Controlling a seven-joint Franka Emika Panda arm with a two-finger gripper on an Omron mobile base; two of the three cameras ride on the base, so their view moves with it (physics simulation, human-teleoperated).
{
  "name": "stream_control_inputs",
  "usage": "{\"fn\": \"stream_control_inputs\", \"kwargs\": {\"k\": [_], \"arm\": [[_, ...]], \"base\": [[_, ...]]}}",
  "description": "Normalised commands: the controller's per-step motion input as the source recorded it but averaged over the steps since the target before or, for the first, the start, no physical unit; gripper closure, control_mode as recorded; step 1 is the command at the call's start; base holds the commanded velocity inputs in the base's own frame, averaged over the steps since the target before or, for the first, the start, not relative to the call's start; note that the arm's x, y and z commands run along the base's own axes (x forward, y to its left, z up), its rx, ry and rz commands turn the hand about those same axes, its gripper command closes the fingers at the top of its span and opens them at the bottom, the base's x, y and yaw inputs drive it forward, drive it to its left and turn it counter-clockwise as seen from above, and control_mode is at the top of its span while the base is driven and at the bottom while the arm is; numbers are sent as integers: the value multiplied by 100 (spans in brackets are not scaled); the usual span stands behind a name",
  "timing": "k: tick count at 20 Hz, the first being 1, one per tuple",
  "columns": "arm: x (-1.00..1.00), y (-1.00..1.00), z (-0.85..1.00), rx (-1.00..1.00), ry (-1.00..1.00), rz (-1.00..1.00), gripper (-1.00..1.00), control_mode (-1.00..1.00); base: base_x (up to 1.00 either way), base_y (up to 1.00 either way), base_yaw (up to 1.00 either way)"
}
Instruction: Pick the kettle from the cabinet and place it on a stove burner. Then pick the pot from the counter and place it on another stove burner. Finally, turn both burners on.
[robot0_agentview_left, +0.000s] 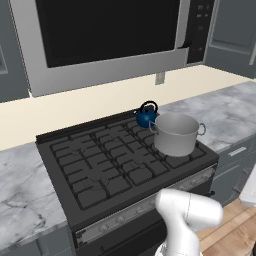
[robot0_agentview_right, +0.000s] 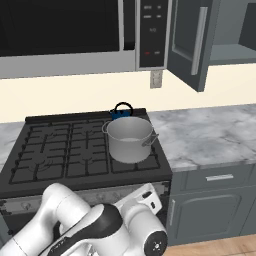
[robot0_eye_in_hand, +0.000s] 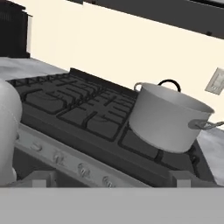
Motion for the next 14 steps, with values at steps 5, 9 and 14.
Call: {"fn": "stream_control_inputs", "kwargs": {"k": [5, 9, 14], "arm": [[8, 19, -13, 13, 0, 0, -100, -100], [19, 11, -12, 12, 0, 0, -100, -100], [9, 0, -7, 6, 3, 0, -100, -100]], "base": [[0, 0, 0], [0, 0, 0], [0, 0, 0]]}}
